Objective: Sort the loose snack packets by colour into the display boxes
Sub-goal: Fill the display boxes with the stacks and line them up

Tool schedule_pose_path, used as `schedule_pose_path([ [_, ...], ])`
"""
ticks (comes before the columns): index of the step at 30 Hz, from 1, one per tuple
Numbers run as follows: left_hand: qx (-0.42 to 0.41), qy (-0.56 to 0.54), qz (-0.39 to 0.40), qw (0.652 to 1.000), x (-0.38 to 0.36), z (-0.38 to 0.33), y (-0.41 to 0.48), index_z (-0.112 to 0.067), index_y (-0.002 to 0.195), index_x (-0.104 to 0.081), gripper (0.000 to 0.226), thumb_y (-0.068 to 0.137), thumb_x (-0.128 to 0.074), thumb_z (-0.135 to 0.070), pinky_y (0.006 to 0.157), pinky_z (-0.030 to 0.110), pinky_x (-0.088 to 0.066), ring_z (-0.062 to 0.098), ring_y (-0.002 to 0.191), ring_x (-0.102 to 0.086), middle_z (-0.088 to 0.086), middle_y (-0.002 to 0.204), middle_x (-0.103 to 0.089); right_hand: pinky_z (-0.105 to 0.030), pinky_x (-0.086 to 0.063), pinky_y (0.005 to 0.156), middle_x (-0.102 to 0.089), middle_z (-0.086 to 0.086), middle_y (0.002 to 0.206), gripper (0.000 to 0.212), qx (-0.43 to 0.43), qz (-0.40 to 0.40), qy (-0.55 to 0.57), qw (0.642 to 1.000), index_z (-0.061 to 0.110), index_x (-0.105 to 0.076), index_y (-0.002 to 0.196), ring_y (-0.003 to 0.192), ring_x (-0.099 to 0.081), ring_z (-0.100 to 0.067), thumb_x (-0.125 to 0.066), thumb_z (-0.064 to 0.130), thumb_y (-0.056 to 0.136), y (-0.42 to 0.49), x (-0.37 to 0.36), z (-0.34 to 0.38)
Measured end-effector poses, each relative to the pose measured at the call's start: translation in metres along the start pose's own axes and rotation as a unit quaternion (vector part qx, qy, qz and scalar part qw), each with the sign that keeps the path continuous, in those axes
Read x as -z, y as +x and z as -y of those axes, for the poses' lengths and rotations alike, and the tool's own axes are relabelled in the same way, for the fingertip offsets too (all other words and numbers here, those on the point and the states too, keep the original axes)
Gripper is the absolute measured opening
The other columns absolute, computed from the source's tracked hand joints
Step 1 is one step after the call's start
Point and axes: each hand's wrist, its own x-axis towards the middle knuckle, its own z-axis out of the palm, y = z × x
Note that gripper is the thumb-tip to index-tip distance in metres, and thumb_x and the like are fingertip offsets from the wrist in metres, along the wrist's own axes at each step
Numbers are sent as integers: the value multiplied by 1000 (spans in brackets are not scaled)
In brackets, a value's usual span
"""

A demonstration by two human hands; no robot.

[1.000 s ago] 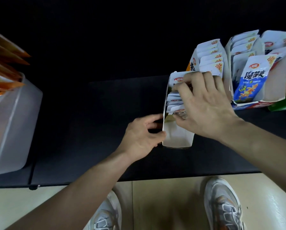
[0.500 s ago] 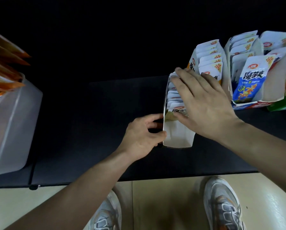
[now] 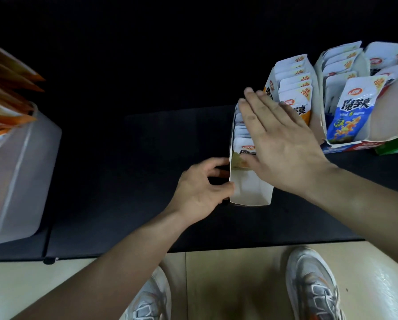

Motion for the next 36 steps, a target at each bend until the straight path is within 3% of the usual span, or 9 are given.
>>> schedule_pose_path([
  [3,5,3,-2,1000,1,0,1,-44,119,-63,45,84,-74,-19,64,17,-57,-2,85,-70,-19,99,-68,-45,-12,121,-12,-15,167,104,7,26,-5,1000,6,-13,158,153,-15,-30,-68,50,82,3,4,-5],
  [5,6,4,-1,1000,1,0,1,-43,121,-63,46,84,-74,-20,64,17,-57,-3,86,-69,-19,101,-68,-46,-17,121,-18,-15,164,107,12,40,-8,999,7,-11,158,151,-20,-32,-69,51,80,5,6,-8],
  [9,12,6,1,1000,1,0,2,-40,124,-62,48,83,-76,-20,64,18,-57,-1,86,-70,-17,104,-67,-51,-38,105,-45,-20,137,109,0,9,-25,1000,1,-23,154,122,-46,-40,-81,41,70,8,6,-8],
  [14,10,-5,-8,1000,1,2,1,-37,118,-66,41,83,-76,-17,64,18,-57,1,85,-71,-18,101,-69,-51,-39,101,-46,-22,134,96,-5,-36,-17,999,0,-29,152,115,-46,-41,-75,37,76,-4,0,-7],
  [17,12,-8,-6,1000,1,2,3,-36,116,-67,39,83,-76,-17,64,18,-57,1,85,-71,-18,100,-69,-50,-41,91,-51,-21,124,86,3,-43,-2,999,2,-41,144,106,-49,-40,-75,39,74,-7,-1,-7],
  [20,10,-3,0,1000,2,1,4,-33,119,-67,40,84,-75,-18,64,17,-56,3,86,-71,-17,103,-68,-47,-38,90,-57,-13,115,77,9,5,22,1000,12,-55,128,103,-55,-36,-80,52,67,0,2,-9],
  [25,13,10,2,1000,2,2,4,-32,124,-66,43,84,-74,-19,64,18,-57,2,88,-71,-18,105,-68,-43,-21,98,-69,-2,107,85,14,91,-46,995,19,-52,124,94,-66,-27,-76,71,61,13,12,-13],
  [31,7,14,2,1000,1,2,5,-33,124,-66,43,84,-74,-19,66,19,-58,3,87,-71,-16,106,-69,-39,-20,100,-68,5,91,79,17,132,-19,991,27,-48,121,85,-63,-22,-71,74,63,24,14,-21],
  [36,3,12,5,1000,1,4,5,-32,124,-67,43,84,-75,-19,68,17,-57,1,91,-70,-16,107,-69,-37,-15,100,-68,2,94,80,16,160,12,987,31,-47,126,98,-60,-26,-74,72,63,25,22,-23],
])
